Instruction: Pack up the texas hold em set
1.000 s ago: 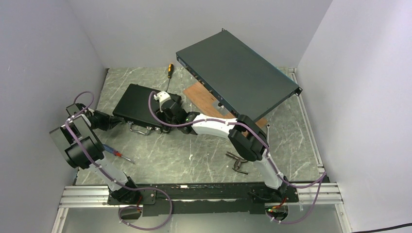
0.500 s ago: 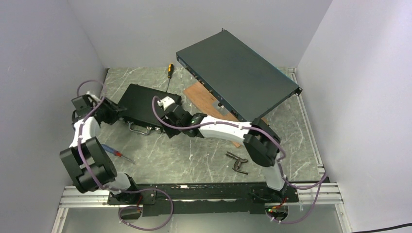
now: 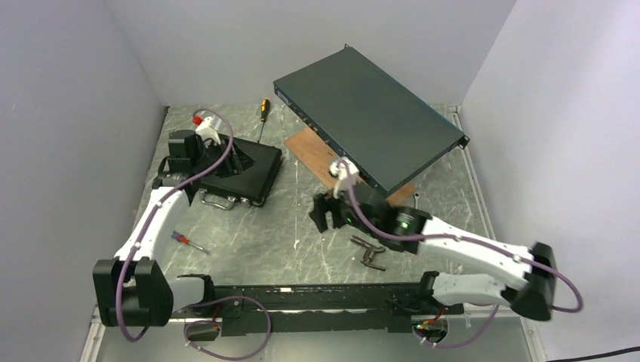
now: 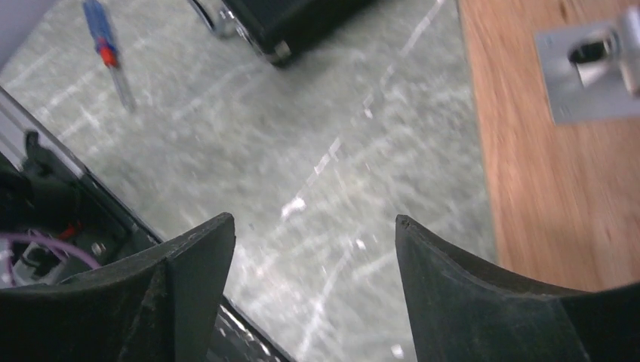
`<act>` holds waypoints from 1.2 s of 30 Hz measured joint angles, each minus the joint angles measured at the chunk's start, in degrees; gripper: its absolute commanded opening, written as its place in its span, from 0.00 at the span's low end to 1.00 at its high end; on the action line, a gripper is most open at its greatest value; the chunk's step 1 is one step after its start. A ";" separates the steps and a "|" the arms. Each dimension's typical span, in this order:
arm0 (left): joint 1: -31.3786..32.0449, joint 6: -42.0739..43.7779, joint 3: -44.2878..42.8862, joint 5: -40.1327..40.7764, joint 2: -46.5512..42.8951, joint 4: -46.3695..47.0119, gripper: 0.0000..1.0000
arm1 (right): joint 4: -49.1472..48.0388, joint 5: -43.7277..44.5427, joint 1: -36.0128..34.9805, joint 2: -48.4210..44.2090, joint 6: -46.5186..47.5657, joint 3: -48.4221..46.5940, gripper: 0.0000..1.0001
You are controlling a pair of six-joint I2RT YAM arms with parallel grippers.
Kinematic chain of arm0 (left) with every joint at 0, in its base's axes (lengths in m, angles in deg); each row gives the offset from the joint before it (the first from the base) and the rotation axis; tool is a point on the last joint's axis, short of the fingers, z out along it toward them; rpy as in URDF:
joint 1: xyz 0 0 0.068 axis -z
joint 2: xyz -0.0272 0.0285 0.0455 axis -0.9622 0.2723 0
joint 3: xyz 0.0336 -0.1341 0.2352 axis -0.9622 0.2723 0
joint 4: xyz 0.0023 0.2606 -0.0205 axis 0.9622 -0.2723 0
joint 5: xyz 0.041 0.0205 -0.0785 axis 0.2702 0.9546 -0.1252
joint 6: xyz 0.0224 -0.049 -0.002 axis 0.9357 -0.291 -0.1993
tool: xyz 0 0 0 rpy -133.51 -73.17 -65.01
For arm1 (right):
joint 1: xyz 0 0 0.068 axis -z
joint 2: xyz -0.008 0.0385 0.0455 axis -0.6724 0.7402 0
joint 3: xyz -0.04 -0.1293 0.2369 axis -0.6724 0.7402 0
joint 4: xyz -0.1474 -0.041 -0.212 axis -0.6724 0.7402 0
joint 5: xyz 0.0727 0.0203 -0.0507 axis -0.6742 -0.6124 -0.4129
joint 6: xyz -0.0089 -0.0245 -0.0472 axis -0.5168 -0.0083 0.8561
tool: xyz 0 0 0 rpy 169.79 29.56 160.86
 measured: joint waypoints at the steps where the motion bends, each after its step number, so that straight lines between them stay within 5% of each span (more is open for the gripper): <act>1: 1.79 0.68 0.00 -0.09 -1.22 0.11 0.58 | 0.39 0.46 0.02 -3.65 -0.70 3.26 0.88; 9: 10.01 3.98 0.87 -0.37 -9.20 2.78 0.61 | 2.51 -1.11 -2.08 -30.03 -3.37 18.23 1.00; 18: 16.15 4.66 5.81 -1.44 -24.74 6.01 0.69 | 6.16 0.74 -1.70 -37.70 -5.35 20.22 1.00; 22: 16.15 3.85 7.10 -0.94 -32.72 4.59 0.70 | 5.38 -6.51 -0.39 -37.11 -2.82 22.05 1.00; 28: 16.20 3.76 6.62 0.74 -38.03 -0.31 0.71 | 2.16 -20.26 -0.20 -20.37 -0.39 21.73 1.00; 36: 16.20 3.48 6.64 5.57 -43.10 -7.54 0.71 | 0.57 -17.35 -0.31 -20.63 -0.39 21.73 1.00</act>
